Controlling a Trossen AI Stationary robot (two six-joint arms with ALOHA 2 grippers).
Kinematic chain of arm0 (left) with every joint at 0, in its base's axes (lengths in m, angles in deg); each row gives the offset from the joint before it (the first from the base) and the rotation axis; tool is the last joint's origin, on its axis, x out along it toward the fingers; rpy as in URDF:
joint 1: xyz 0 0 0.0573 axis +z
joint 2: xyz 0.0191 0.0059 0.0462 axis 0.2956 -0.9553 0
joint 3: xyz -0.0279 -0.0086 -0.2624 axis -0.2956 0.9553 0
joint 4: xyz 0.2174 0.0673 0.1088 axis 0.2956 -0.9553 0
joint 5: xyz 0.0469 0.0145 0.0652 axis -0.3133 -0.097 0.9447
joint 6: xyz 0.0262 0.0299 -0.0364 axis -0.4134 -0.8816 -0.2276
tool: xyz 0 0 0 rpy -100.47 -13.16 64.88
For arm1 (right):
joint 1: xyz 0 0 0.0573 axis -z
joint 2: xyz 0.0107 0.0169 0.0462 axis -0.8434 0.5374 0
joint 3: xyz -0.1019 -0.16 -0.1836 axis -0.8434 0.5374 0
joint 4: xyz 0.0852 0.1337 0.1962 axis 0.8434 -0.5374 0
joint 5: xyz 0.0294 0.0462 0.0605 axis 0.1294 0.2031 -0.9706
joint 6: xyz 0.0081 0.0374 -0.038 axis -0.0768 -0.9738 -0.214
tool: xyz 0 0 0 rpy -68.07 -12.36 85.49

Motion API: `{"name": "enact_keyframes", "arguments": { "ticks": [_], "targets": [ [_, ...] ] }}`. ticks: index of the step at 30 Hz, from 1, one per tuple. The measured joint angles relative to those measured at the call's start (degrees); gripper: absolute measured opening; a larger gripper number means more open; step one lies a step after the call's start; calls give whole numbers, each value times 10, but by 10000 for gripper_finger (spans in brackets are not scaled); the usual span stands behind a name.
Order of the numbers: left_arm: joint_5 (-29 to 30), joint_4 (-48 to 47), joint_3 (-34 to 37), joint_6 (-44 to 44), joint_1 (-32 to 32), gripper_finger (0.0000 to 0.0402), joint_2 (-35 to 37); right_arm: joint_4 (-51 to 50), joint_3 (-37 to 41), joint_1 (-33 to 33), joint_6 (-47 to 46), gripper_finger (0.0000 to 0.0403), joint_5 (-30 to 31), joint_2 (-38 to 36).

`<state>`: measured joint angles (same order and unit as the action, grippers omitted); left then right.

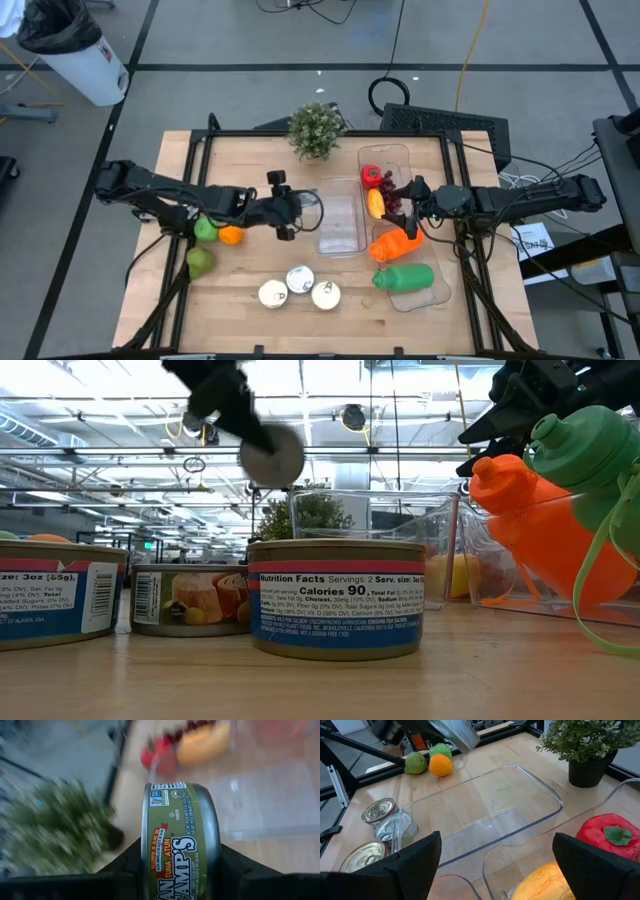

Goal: Pick & Place Food Item
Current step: Put the top green tuna can into the middle transparent bin

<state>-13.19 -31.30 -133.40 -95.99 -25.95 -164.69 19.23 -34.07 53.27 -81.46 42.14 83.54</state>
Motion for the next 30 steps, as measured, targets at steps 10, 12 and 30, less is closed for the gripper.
{"name": "enact_keyframes", "arguments": {
  "ticks": [10, 12, 30],
  "targets": [
    [55, 172, -2, -251, -47, 150, -103, 0, 0, 0, 0, 361, 0, 0],
    [66, 212, -2, -283, -48, 151, -137, 0, 0, 0, 0, 361, 0, 0],
    [67, 307, -3, -258, -18, 210, -240, -4, 0, 0, 0, 361, 0, 0]
  ]
}}
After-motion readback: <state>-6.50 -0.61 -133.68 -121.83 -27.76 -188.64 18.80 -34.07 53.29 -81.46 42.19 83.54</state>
